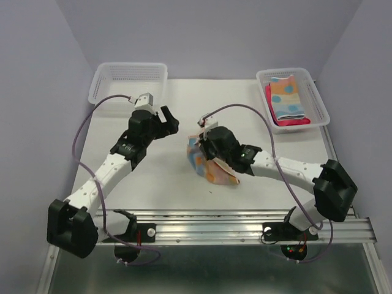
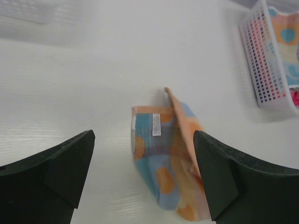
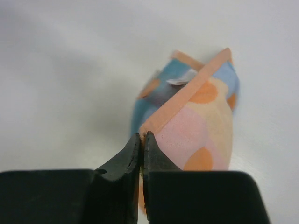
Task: Fold and stack the towels
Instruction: Flatten out the crumpled towel
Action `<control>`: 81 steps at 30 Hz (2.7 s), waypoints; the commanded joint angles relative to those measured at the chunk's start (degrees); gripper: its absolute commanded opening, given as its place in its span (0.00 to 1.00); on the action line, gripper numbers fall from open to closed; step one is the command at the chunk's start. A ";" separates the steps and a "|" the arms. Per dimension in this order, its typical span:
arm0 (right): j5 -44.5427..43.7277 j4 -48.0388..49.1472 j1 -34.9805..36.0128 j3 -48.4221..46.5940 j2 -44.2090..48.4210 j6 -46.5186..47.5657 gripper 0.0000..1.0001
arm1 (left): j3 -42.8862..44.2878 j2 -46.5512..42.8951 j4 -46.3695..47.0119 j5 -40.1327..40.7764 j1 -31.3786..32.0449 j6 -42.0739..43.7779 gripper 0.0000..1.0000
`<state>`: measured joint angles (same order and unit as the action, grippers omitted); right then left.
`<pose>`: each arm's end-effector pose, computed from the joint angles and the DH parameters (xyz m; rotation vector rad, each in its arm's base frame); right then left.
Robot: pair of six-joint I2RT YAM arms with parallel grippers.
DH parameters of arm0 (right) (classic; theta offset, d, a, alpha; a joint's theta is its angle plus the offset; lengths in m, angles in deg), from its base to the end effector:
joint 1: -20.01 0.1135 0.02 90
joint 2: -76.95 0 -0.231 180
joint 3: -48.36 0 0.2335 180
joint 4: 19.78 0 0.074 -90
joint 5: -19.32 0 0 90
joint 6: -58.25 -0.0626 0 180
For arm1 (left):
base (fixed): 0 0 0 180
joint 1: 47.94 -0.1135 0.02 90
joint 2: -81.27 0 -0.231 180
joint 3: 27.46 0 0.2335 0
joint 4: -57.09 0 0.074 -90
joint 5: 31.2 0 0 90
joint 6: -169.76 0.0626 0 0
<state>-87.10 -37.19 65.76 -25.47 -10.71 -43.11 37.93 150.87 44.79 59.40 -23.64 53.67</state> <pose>0.2582 0.2397 0.2190 -0.4575 2.0552 0.2988 0.2767 -0.1242 0.2741 -0.0371 1.9019 -0.5956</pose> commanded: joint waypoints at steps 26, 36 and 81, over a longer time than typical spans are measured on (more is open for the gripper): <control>14.86 8.15 13.83 22.64 12.95 -9.21 0.01 | -20.79 -0.97 10.75 -17.81 -5.92 -11.36 0.97; 13.17 7.71 13.83 22.11 12.69 -10.36 0.01 | -19.48 8.17 16.13 -20.29 -5.84 -11.36 0.80; 3.17 0.00 13.83 9.74 20.94 -4.65 0.01 | -18.60 -4.21 23.78 -17.30 -4.17 -11.09 0.00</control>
<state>-78.80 -35.77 79.47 -6.97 5.66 -51.33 18.13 149.89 65.73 41.24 -28.10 41.76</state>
